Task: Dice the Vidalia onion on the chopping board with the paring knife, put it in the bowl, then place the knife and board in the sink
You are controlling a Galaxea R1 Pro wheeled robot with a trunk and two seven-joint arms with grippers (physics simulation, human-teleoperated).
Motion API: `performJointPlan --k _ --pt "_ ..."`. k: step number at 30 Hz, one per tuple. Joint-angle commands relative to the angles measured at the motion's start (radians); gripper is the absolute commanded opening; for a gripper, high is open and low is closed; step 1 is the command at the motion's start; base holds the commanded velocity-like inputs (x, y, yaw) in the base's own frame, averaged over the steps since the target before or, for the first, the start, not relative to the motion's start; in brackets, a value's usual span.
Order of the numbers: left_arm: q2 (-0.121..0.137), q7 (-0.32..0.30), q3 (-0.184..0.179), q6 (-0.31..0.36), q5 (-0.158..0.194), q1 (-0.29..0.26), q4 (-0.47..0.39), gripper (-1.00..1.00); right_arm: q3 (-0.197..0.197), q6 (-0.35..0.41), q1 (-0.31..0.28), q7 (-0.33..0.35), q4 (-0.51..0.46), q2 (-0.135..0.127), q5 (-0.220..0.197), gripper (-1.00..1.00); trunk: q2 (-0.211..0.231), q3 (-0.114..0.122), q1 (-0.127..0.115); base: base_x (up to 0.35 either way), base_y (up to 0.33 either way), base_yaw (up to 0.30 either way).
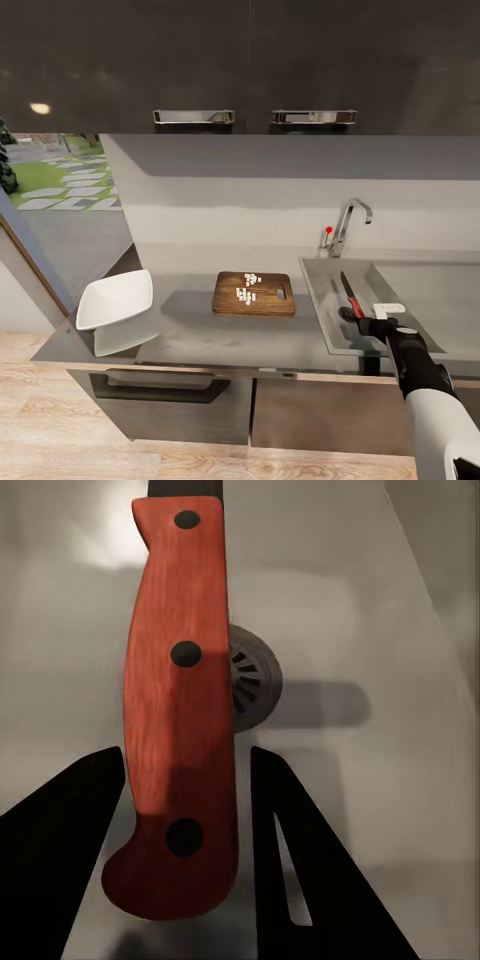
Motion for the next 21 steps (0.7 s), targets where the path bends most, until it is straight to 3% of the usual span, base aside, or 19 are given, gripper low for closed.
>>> performJointPlan --k 1,12,21 --pt "0.0 0.0 -0.009 -0.006 0.008 -0.002 0.004 1.0 -0.004 0.003 -0.001 0.01 -0.002 0.0 0.01 -1.0 -0.001 -0.001 0.0 0.0 0.0 0.0" --pt "0.0 0.0 -0.009 -0.006 0.008 -0.002 0.004 1.0 -0.002 0.004 -0.001 0.009 0.0 0.0 0.01 -1.0 -0.001 -0.001 0.0 0.005 0.0 0.0" --pt "0.0 0.0 -0.009 -0.006 0.008 -0.002 0.004 1.0 -0.002 0.003 -0.001 0.007 0.03 0.0 0.01 -1.0 -0.001 -0.001 0.0 0.204 0.0 0.0"
